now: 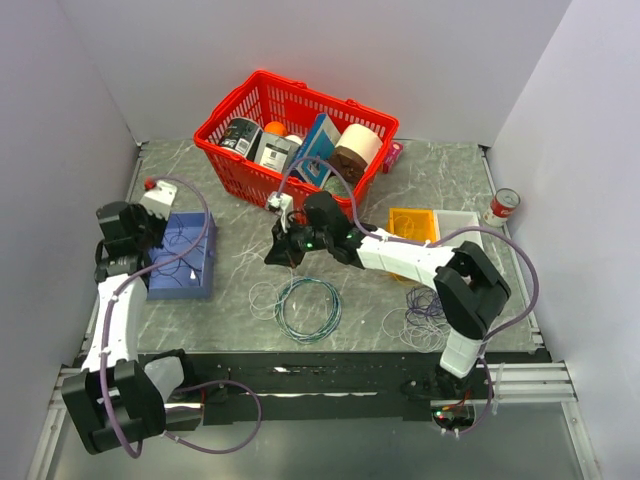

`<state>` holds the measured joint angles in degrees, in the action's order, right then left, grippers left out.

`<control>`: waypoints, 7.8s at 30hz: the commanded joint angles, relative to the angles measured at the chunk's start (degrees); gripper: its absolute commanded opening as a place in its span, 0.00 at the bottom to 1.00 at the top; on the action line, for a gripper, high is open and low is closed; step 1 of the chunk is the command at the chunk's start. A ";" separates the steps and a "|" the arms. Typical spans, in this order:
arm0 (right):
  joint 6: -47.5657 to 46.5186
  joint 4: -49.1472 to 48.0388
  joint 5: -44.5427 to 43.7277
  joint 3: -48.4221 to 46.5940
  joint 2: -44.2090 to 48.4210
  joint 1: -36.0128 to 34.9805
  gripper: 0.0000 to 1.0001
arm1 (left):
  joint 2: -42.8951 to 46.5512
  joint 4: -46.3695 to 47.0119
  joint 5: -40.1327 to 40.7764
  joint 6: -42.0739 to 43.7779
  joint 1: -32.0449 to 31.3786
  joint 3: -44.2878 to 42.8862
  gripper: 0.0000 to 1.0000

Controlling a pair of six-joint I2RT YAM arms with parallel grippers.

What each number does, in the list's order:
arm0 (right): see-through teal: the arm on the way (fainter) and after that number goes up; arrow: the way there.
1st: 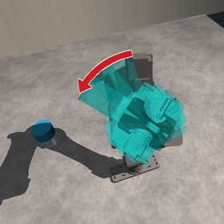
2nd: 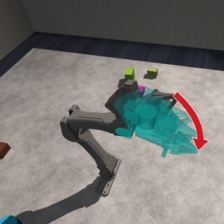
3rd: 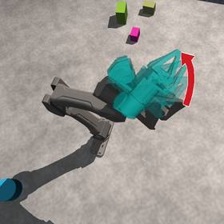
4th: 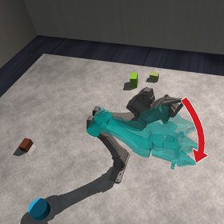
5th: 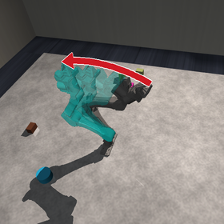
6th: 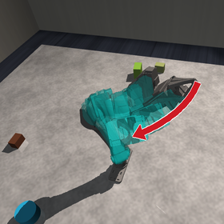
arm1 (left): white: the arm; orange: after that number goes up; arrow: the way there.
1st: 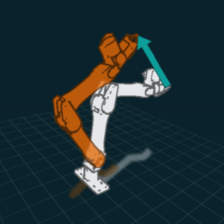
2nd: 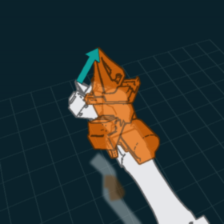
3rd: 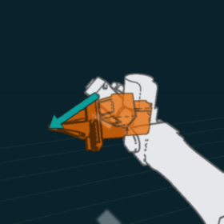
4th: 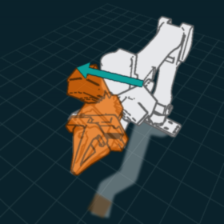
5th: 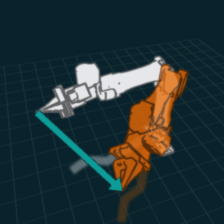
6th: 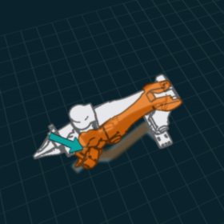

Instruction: Untangle the cables

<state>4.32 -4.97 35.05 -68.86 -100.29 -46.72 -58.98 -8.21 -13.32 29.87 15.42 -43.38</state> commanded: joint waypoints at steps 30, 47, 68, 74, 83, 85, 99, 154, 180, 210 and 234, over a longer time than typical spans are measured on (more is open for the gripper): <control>-3.70 29.30 -11.65 -25.70 30.15 11.91 0.00 | 23.82 10.48 -14.98 -25.91 -1.88 17.87 0.96; 1.04 30.02 -27.05 -14.73 31.91 45.66 0.00 | 31.38 22.79 -15.24 -33.65 -3.38 27.90 0.96; 4.29 24.14 -31.80 -5.24 31.29 58.58 0.00 | 32.53 21.84 -14.54 -32.68 -3.73 28.17 0.96; 5.00 23.87 -30.65 -8.20 31.47 60.17 0.00 | 32.53 21.65 -15.07 -32.50 -3.99 28.17 0.96; 5.00 21.68 -33.29 -5.08 32.18 61.13 0.00 | 32.44 21.92 -14.19 -32.77 -3.99 28.17 0.96; 4.74 20.45 -34.60 -2.35 31.82 61.13 0.00 | 32.44 21.57 -14.01 -32.77 -3.99 28.00 0.96; 5.08 11.13 -33.03 9.80 24.44 65.87 0.00 | 32.53 20.34 -14.10 -32.33 -3.91 27.47 0.96; 9.05 24.12 -26.26 8.92 7.66 65.79 0.00 | 33.67 20.78 -13.40 -31.71 -3.99 27.91 0.96; 6.05 36.61 -42.43 -1.44 17.41 58.50 1.00 | 33.58 20.86 -14.10 -31.80 -4.26 27.99 0.96; 51.23 62.47 -41.12 24.12 18.64 30.55 1.00 | 36.22 23.24 -13.13 -31.80 -5.05 29.23 0.96; 31.74 52.79 -39.62 10.97 26.89 15.43 0.00 | 36.74 23.85 -12.96 -31.98 -5.05 29.23 0.96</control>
<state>43.38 48.75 -0.01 -48.18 -78.35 -27.77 -22.70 13.04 -26.65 -2.17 10.50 -14.24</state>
